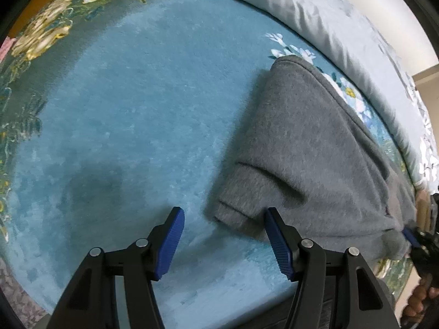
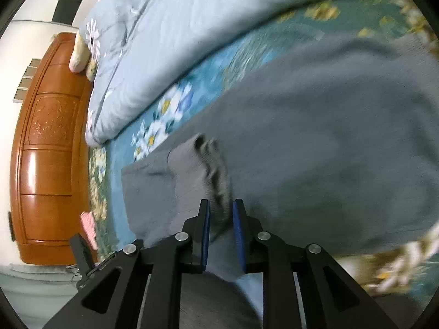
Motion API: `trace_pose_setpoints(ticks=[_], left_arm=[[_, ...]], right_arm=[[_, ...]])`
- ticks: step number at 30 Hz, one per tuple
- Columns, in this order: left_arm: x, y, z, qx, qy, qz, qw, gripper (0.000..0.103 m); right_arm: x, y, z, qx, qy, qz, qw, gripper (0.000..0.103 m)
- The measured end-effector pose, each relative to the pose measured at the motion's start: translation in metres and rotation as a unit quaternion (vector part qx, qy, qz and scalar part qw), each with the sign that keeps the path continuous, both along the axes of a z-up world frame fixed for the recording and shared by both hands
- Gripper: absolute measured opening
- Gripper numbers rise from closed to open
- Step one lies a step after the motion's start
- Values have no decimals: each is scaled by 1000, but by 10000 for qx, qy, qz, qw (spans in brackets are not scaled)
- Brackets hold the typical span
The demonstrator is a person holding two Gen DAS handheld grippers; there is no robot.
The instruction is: Fold clothes
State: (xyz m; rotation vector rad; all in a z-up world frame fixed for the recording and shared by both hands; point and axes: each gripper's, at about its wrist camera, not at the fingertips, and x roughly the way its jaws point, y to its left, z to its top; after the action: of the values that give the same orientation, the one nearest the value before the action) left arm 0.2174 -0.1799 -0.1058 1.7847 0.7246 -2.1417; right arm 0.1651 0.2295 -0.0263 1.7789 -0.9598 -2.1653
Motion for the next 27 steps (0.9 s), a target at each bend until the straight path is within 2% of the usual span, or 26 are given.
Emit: trace_pose_setpoints(ticks=[3, 5, 7, 9, 12, 14, 18, 22, 25, 27], left_arm=[[3, 3, 11, -468, -16, 80, 9989, 65], [0, 9, 22, -814, 30, 83, 9966, 65], [-4, 17, 37, -809, 216, -23, 9965, 65], [-8, 26, 51, -804, 396, -139, 9959, 65], [-32, 66, 62, -838, 443, -690, 9931, 65], [-53, 101, 61, -889, 370, -1128, 9889, 65], [-98, 167, 55, -1025, 241, -1945, 9752, 65], [-119, 223, 45, -1075, 5, -2768, 9549, 65], [-131, 254, 30, -930, -273, -3190, 9428, 64], [-139, 264, 18, -913, -448, -3293, 9387, 64]], right_arm=[[17, 47, 19, 286, 220, -509, 9981, 21], [42, 96, 28, 431, 275, -1160, 9919, 30], [68, 139, 28, 515, 202, -1814, 9818, 33], [88, 168, 21, 402, 77, -2297, 9724, 40], [107, 195, 5, 40, -62, -2863, 9581, 43], [109, 199, -5, -188, -68, -2968, 9547, 43], [102, 199, -22, -621, 1, -2906, 9548, 43], [88, 193, -29, -780, 57, -2791, 9571, 43], [82, 193, -37, -840, 7, -2738, 9581, 43], [80, 194, -42, -895, -30, -2768, 9567, 43]])
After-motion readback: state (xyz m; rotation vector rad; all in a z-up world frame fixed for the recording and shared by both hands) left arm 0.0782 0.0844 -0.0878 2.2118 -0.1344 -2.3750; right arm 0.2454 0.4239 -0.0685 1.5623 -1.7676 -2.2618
